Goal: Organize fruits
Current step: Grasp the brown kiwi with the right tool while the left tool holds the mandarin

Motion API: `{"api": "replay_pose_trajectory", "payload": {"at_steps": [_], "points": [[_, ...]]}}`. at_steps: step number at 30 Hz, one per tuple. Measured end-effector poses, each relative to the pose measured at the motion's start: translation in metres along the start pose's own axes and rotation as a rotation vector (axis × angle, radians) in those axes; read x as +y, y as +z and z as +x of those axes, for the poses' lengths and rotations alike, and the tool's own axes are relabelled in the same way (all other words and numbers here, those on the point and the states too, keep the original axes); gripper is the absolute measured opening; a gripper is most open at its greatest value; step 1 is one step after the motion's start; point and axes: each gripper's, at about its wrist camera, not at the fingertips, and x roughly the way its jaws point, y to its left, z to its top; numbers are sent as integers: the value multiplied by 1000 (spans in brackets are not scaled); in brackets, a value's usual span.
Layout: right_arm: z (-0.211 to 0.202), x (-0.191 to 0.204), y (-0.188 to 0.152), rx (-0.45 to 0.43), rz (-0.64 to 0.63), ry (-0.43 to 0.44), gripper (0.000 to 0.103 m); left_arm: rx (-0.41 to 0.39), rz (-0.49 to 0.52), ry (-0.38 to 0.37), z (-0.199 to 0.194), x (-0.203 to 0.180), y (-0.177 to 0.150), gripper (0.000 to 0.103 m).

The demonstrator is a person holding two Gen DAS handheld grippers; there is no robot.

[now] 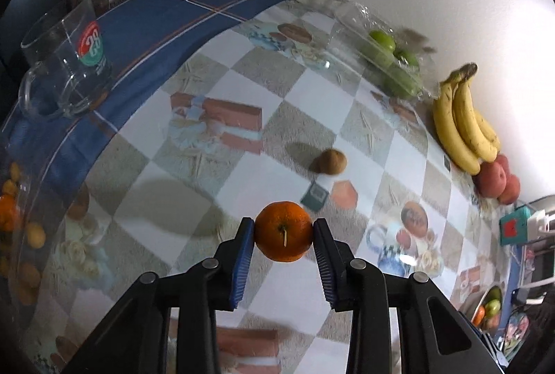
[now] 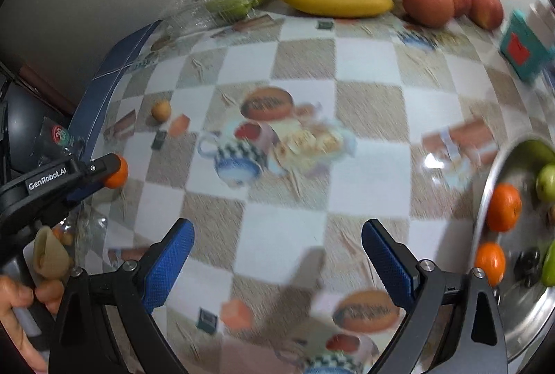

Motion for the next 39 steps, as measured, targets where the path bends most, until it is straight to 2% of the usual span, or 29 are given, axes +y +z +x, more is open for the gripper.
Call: {"api": "replay_pose_trajectory", "payload": {"at_steps": [7, 11, 13, 16, 21, 23, 26, 32, 34, 39], "points": [[14, 29, 43, -3, -36, 35, 96, -17, 32, 33, 5, 12, 25, 37], [26, 57, 67, -6, -84, 30, 78, -10, 35, 31, 12, 23, 38, 37], [35, 72, 77, -5, -105, 29, 76, -11, 33, 20, 15, 27, 44, 37], [45, 91, 85, -2, -142, 32, 60, -3, 31, 4, 18, 32, 53, 37], [66, 120, 92, 26, -186, 39, 55, 14, 2, -32, 26, 40, 63, 37], [74, 129, 94, 36, -197, 42, 46, 11, 5, -22, 28, 42, 64, 37], [83, 141, 96, 45, -231, 27, 44, 18, -7, -25, 32, 47, 65, 37], [93, 145, 99, 62, -237, -5, 36, 31, -23, -31, 38, 54, 66, 37], [95, 144, 100, 65, -234, -6, 30, 31, -24, -32, 39, 54, 66, 37], [101, 142, 101, 83, -222, -4, 27, 33, -26, -25, 38, 53, 66, 37]]}}
